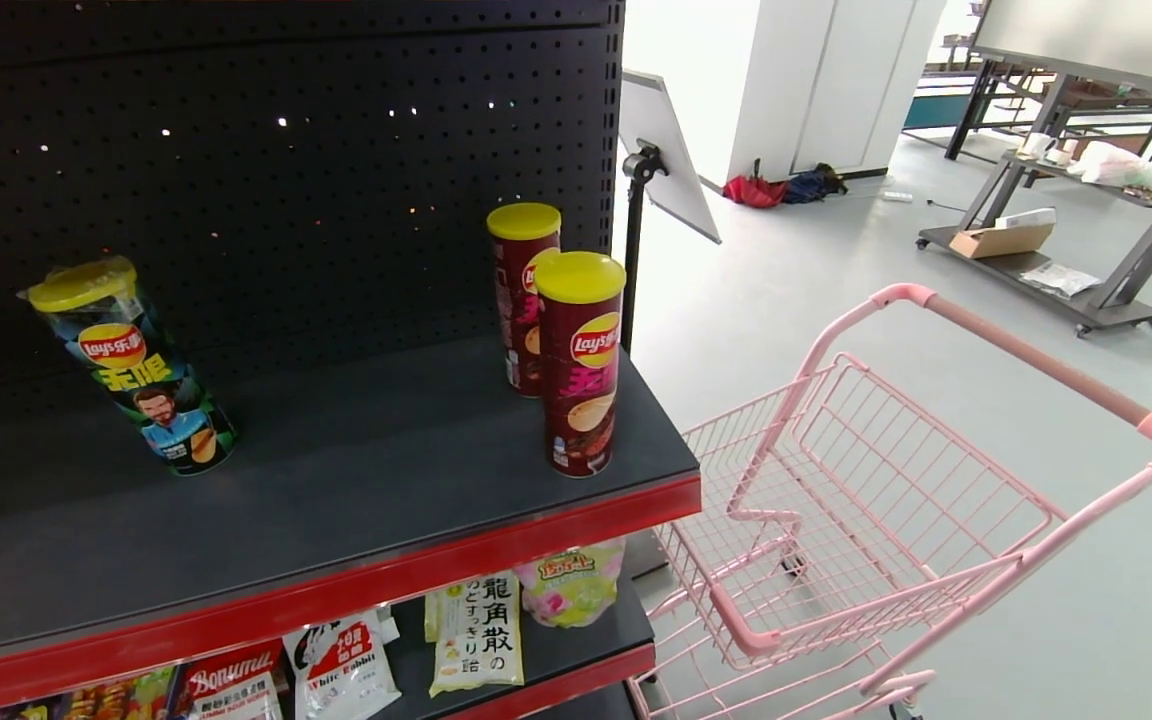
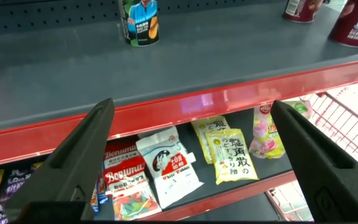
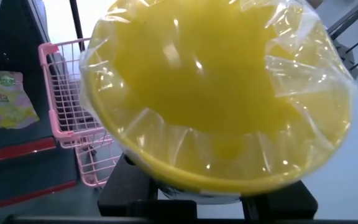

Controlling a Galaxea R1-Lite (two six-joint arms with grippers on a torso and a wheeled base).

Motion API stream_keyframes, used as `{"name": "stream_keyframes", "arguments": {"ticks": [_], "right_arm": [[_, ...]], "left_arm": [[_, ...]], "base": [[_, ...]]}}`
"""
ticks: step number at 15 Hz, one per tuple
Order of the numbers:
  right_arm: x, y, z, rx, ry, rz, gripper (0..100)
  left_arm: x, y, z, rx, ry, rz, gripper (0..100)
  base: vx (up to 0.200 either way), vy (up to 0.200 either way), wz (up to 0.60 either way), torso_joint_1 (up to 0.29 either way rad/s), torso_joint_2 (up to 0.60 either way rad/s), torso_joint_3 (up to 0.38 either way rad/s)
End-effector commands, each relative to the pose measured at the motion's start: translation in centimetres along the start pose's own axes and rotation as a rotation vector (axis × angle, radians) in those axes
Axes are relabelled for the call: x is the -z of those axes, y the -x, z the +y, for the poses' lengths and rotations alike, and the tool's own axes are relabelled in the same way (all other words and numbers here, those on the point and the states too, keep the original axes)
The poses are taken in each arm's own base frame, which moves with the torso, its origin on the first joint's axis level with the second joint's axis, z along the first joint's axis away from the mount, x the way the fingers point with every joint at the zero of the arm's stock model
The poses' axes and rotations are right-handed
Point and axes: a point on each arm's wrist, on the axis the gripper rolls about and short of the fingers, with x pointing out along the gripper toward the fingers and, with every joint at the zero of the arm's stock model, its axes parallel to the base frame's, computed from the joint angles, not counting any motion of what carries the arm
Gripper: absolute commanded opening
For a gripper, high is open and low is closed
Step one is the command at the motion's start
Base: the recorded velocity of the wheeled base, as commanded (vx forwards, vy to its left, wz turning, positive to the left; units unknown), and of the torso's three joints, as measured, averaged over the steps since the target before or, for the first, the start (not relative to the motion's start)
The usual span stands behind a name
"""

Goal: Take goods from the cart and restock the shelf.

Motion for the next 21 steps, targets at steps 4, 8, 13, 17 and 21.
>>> {"name": "stream_keyframes", "arguments": {"ticks": [4, 8, 13, 17, 21], "right_arm": [[1.3, 0.7, 0.2, 0.001, 0.033, -0.016, 0], [1.5, 0.7, 0.2, 0.000, 0.043, -0.018, 0], [1.7, 0.7, 0.3, -0.001, 0.042, -0.013, 0], [2.1, 0.5, 0.4, -0.006, 0.039, -0.002, 0], [3.8, 1.3, 0.8, -0.026, -0.041, -0.043, 0]], "left_arm": [[0.0, 0.0, 0.0, -0.001, 0.000, 0.002, 100], [0.0, 0.0, 0.0, -0.001, 0.000, 0.002, 100], [0.0, 0.0, 0.0, -0.001, 0.000, 0.002, 100], [0.0, 0.0, 0.0, -0.001, 0.000, 0.000, 100], [0.0, 0.0, 0.0, 0.001, 0.000, 0.002, 100]], "base": [[0.000, 0.000, 0.00, 0.013, -0.03, -0.019], [0.000, 0.000, 0.15, 0.002, 0.00, 0.001], [0.000, 0.000, 0.60, 0.005, 0.00, 0.000], [0.000, 0.000, 0.60, 0.006, 0.00, 0.002], [0.000, 0.000, 0.15, -0.001, 0.00, 0.001]]}}
